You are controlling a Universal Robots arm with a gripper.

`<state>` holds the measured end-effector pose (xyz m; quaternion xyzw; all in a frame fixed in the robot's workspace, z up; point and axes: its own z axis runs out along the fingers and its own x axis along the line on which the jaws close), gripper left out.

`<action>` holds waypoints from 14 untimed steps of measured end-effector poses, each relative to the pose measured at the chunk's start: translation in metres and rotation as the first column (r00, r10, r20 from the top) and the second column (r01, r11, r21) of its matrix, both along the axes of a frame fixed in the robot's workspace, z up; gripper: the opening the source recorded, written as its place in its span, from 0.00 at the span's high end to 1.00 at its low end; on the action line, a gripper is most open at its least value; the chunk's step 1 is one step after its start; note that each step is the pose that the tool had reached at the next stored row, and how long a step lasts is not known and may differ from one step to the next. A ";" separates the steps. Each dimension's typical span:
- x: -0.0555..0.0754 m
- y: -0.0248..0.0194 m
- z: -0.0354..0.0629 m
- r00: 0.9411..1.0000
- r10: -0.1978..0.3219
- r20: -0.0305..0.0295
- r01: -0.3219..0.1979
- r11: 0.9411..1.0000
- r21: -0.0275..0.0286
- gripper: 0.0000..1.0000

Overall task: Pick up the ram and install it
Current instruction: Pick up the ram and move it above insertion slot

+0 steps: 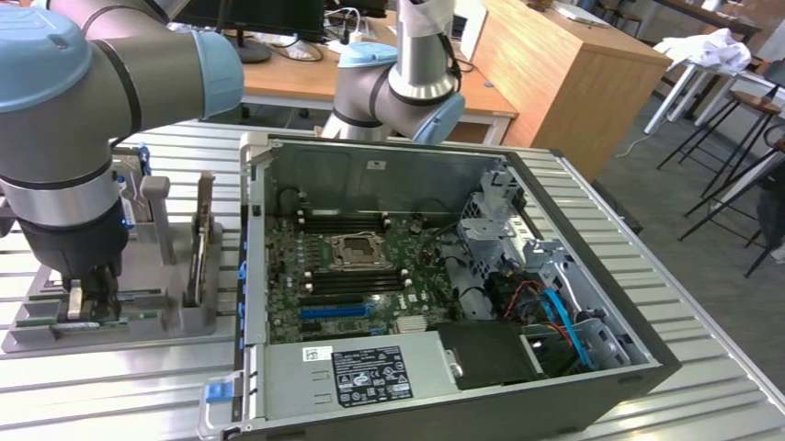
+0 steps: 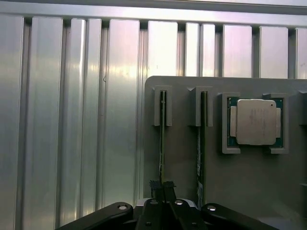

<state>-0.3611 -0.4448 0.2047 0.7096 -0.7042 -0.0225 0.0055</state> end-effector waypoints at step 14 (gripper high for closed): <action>0.001 0.0000 0.0145 1.000 0.000 -0.002 0.000 1.000 0.000 0.89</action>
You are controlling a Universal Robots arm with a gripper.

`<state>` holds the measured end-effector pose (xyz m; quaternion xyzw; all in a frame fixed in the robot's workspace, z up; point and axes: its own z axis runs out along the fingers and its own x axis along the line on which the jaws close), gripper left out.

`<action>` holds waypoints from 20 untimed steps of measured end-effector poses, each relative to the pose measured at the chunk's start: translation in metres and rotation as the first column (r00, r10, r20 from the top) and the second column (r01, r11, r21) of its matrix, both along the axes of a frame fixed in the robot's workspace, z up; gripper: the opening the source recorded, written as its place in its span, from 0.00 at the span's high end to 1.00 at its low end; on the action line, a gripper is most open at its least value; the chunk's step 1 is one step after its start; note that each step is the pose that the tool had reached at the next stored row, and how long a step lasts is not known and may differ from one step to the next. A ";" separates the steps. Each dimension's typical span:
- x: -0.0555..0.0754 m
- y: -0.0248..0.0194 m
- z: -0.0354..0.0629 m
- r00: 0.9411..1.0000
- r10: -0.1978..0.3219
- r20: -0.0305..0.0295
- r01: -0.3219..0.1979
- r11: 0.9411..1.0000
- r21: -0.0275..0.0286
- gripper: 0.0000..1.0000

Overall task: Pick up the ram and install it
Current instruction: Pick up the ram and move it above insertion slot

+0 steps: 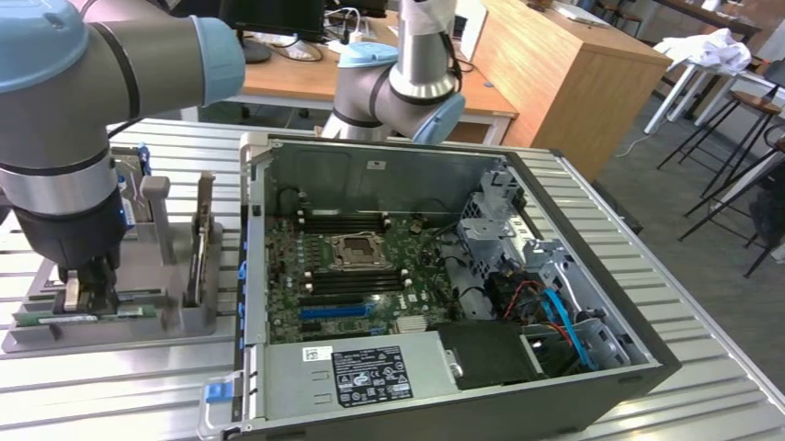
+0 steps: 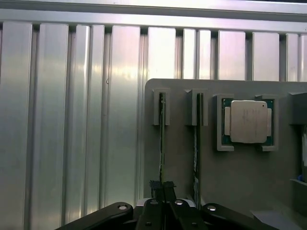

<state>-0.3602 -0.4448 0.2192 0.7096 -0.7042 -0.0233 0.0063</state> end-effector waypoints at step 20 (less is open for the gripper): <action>0.002 0.0000 0.0340 1.000 0.000 -0.008 0.000 1.000 0.000 0.89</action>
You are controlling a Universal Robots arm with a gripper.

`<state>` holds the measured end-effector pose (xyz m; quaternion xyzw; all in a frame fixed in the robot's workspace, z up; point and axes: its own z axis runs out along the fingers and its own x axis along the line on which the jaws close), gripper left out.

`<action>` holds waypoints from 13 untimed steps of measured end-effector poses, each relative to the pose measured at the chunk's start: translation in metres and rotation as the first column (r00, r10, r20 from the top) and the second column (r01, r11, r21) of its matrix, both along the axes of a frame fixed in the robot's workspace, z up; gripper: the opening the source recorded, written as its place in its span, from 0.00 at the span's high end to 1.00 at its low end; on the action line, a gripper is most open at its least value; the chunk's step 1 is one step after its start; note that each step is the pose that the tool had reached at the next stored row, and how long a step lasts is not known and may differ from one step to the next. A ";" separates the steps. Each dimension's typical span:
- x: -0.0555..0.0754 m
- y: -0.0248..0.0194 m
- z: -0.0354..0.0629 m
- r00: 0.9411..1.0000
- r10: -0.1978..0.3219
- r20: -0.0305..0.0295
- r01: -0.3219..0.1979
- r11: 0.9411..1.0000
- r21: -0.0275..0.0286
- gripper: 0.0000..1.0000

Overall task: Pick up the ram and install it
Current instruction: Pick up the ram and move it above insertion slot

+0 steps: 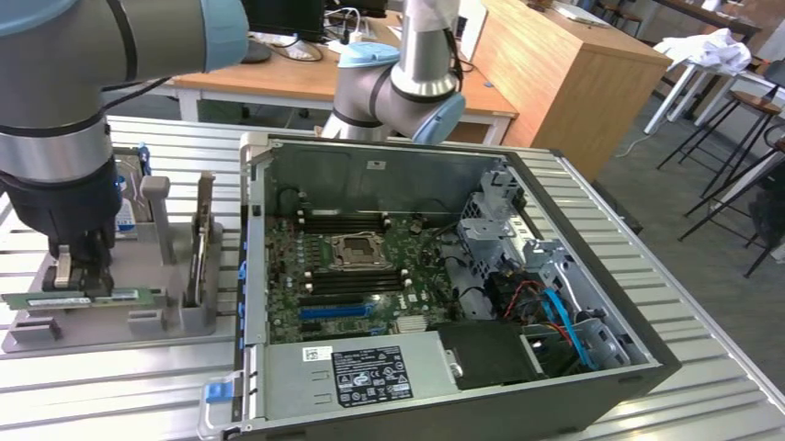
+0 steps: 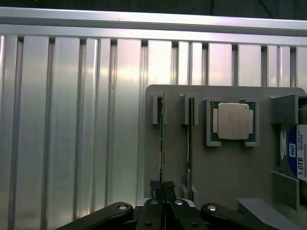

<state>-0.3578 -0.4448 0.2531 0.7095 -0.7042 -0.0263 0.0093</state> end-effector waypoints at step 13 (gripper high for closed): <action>0.001 0.0000 0.0226 1.000 0.000 -0.005 0.000 1.000 0.000 0.89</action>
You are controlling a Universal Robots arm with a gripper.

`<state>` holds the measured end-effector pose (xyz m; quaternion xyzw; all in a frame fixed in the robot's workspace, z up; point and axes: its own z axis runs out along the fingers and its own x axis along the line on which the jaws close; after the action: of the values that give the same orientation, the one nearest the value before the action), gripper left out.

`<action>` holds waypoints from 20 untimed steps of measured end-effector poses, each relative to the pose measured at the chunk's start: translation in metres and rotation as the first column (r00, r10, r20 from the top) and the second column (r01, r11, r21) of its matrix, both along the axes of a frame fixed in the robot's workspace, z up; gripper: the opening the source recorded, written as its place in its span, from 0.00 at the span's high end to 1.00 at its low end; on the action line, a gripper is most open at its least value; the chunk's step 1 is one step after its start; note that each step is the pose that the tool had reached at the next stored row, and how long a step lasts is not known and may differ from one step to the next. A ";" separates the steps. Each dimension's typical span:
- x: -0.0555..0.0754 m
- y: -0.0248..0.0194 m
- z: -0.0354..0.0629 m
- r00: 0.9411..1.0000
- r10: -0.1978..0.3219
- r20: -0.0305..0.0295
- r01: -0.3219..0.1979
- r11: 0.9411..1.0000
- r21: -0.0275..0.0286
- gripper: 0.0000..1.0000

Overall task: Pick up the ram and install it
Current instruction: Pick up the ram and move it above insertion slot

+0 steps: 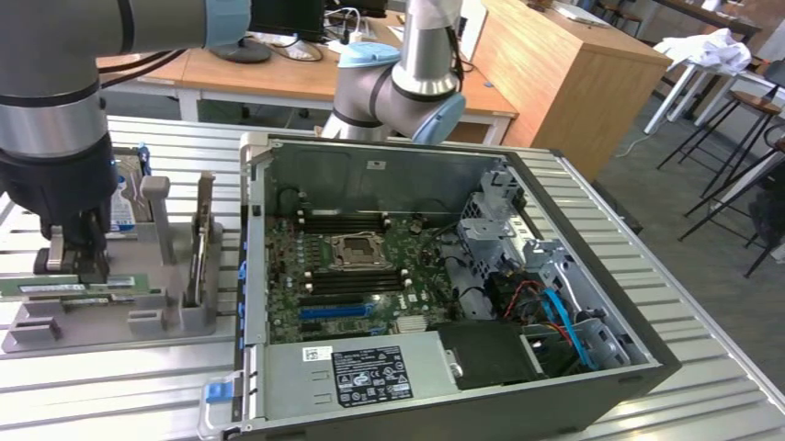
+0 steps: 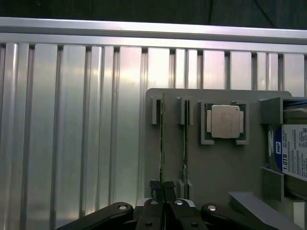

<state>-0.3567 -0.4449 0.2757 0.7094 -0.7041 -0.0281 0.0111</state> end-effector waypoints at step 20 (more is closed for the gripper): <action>0.004 0.0000 0.0470 1.000 0.000 -0.019 0.000 1.000 0.000 0.89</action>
<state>-0.3529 -0.4449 0.3227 0.7092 -0.7040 -0.0347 0.0177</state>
